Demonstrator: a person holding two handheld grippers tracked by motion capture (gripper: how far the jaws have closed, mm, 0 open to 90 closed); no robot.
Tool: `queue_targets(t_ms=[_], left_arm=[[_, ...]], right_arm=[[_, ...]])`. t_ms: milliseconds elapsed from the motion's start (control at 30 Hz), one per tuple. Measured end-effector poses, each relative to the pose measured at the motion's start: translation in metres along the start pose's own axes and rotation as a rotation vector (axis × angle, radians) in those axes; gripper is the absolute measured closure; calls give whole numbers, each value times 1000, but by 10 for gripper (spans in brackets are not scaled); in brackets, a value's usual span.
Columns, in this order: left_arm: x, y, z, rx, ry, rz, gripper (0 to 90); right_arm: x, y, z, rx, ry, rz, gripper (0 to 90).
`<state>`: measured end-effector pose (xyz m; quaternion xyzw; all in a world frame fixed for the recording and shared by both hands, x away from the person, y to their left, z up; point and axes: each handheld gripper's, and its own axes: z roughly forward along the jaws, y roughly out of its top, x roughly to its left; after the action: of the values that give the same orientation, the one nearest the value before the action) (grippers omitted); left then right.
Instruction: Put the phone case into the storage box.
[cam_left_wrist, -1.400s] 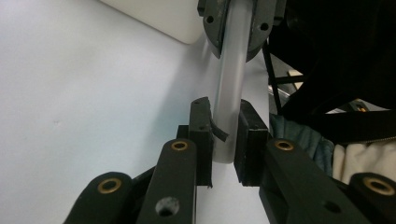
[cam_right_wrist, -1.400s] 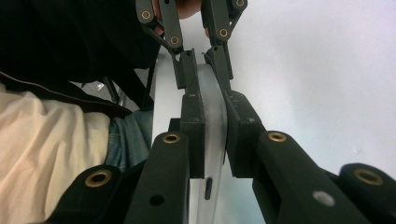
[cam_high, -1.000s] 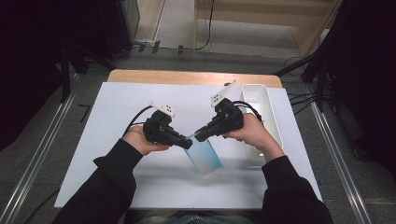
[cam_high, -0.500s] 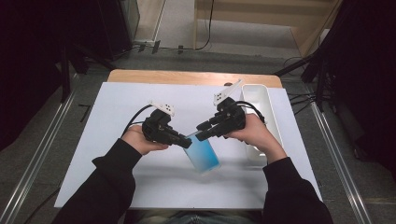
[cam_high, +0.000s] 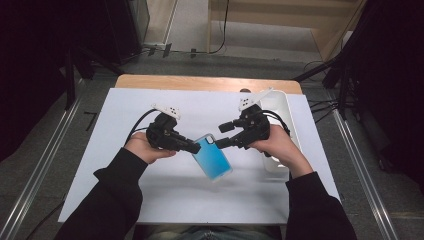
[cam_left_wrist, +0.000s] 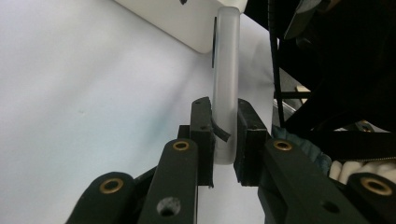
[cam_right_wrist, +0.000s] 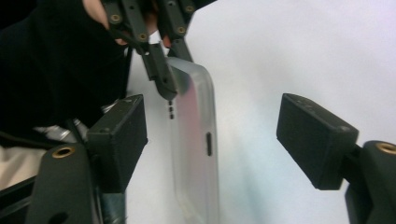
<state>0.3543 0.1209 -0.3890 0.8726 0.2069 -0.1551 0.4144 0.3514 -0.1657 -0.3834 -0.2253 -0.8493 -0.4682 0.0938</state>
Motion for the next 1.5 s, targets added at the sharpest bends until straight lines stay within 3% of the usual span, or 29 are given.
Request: queue_targets(t_ms=[167,533,767,967,1133,1267,1500], left_arm=[[0,0,-3,-1,9,-18,799],[-2,0,-9,-8,65,-55,799],[-8,3,-14,-1,113,-76,799],[-11,5,-16,9,144,-87,798],[-13,6,-18,26,152,-92,797],[-14,7,-20,41,175,-100,798],[-14,8,-21,63,208,-142,797]], right_arm=[[2,-5,-1,-1,-54,14,92],[14,-20,1,-30,-147,8,63],[20,-33,0,-66,-208,42,64],[25,-43,3,-69,-218,51,65],[31,-50,12,-65,-218,19,69],[33,-54,19,-54,-215,27,69],[36,-61,27,-66,-231,43,68]])
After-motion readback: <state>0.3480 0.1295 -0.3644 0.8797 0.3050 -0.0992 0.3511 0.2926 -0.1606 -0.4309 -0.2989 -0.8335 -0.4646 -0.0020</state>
